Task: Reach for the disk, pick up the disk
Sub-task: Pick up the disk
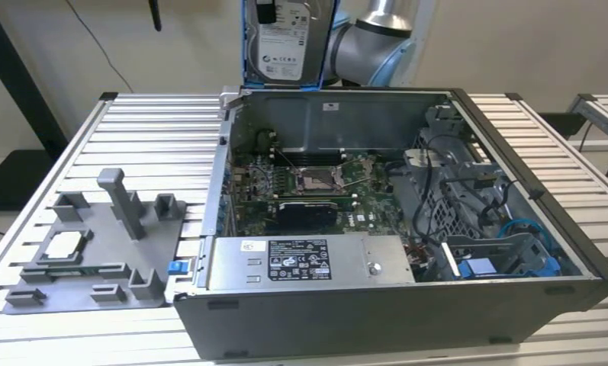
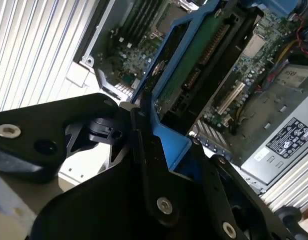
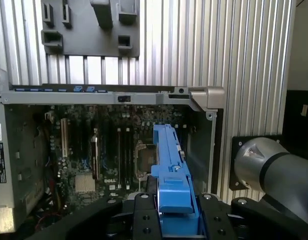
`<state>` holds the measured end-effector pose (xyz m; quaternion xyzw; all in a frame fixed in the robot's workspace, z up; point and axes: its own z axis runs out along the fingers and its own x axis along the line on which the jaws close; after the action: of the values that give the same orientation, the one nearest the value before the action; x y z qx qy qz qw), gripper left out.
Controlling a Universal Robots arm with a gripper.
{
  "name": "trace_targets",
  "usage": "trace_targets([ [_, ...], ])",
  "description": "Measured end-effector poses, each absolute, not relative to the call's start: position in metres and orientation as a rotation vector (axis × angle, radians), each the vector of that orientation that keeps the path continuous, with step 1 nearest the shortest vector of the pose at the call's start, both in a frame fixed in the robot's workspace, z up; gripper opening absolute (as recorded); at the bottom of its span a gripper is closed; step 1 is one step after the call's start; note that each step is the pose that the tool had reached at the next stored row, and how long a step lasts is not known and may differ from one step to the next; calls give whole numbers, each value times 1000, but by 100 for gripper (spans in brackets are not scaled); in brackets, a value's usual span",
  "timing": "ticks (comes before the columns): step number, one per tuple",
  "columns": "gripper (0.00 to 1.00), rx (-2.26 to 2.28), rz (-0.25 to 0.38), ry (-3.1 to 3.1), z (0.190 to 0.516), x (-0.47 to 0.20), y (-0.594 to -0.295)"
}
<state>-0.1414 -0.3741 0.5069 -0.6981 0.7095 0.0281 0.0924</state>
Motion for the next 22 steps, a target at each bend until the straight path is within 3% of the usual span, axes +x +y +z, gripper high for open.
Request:
trace_targets([
  [9, 0, -2131, -51, 2152, 506, -123, -374],
  [22, 0, -2129, -72, 2152, 498, -90, -375],
])
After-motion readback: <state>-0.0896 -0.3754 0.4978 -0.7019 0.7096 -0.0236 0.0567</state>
